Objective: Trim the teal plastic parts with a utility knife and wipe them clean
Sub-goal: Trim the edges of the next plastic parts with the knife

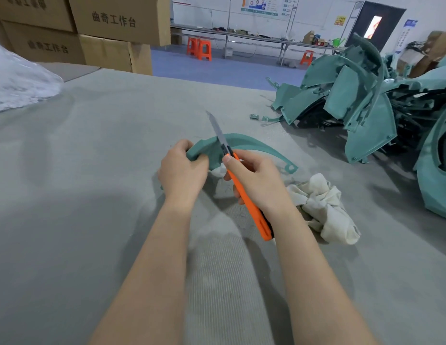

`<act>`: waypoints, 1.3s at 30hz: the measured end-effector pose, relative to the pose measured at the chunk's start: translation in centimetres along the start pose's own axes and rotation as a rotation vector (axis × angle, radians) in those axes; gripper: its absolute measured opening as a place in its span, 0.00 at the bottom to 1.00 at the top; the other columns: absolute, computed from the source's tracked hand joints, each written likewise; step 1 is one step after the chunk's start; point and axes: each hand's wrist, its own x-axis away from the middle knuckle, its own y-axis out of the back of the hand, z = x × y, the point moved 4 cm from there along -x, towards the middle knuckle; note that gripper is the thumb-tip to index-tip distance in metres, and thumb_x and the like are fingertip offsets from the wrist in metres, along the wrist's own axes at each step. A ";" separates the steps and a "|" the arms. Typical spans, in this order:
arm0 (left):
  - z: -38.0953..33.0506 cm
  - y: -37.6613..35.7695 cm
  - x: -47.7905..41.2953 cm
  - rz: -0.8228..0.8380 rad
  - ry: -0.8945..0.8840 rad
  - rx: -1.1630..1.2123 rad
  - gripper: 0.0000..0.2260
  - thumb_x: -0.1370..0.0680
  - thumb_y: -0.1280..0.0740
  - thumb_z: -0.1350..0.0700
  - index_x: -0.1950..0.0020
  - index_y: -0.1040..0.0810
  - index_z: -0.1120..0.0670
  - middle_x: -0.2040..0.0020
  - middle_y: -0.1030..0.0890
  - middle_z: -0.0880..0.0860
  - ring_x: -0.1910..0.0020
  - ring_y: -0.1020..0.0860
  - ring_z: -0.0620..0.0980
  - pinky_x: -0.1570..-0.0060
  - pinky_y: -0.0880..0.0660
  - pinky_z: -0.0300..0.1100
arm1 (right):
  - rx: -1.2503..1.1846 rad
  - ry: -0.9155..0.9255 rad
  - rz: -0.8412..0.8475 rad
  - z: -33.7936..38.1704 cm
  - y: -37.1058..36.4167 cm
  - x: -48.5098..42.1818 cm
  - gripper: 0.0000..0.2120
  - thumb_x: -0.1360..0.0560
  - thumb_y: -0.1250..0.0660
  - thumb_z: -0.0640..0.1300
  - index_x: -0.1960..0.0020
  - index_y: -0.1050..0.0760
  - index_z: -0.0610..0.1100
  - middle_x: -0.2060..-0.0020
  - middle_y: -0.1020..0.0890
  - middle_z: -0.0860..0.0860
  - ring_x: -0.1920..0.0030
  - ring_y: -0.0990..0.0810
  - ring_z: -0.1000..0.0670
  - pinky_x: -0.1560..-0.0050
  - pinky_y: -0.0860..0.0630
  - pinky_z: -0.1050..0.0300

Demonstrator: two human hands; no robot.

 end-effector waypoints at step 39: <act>0.3 -0.2 0.1 0.005 0.021 0.003 0.11 0.29 0.36 0.61 0.68 0.34 0.52 0.71 0.30 0.48 0.68 0.32 0.50 0.67 0.38 0.44 | 0.058 -0.007 0.007 0.0 0.6 0.0 0.08 0.21 0.35 0.47 0.54 0.19 0.45 0.62 0.17 0.43 0.72 0.26 0.52 0.74 0.28 0.59</act>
